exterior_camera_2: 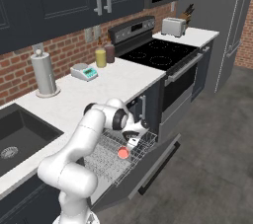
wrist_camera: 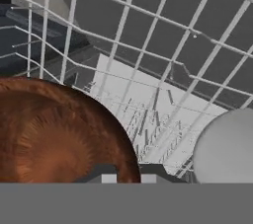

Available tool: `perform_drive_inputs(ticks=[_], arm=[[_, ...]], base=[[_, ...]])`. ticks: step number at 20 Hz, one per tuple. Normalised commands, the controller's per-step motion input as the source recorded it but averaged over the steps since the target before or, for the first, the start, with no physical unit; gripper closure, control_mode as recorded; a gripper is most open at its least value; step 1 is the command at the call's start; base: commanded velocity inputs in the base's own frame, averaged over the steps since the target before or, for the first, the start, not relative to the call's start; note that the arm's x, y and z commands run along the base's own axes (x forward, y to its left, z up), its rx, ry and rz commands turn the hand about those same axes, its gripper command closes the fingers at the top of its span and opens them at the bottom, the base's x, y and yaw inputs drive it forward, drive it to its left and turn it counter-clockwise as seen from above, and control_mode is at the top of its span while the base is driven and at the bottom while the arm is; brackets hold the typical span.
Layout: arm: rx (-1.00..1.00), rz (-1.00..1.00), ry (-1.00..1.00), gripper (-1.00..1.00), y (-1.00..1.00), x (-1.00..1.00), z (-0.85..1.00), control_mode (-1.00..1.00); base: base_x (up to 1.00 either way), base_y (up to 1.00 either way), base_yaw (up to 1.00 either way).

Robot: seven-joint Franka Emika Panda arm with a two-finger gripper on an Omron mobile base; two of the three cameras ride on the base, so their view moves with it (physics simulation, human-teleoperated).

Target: Pick up the cup and bowl from the counter, place them in the dishwasher, and close the dishwasher door.

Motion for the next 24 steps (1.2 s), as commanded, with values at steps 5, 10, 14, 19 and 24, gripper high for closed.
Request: perform_drive_inputs(ticks=[5,10,14,19,24], arm=[[-0.01,0.0,0.0,1.0,-0.09,0.2,-0.62,-1.0],[0.0,0.0,0.03,1.0,-0.24,0.01,-0.68,-1.0],[-0.06,0.0,0.08,-1.0,-0.04,-0.13,-0.82,-1.0],[-0.02,0.0,0.05,-1.0,0.0,-0.15,-0.43,-1.0],[0.0,0.0,0.0,-1.0,0.0,-0.21,-0.01,-1.0]], base=[[0.0,0.0,0.0],[0.0,0.0,0.0],[0.0,0.0,0.0],[0.0,0.0,0.0],[0.0,0.0,0.0]])
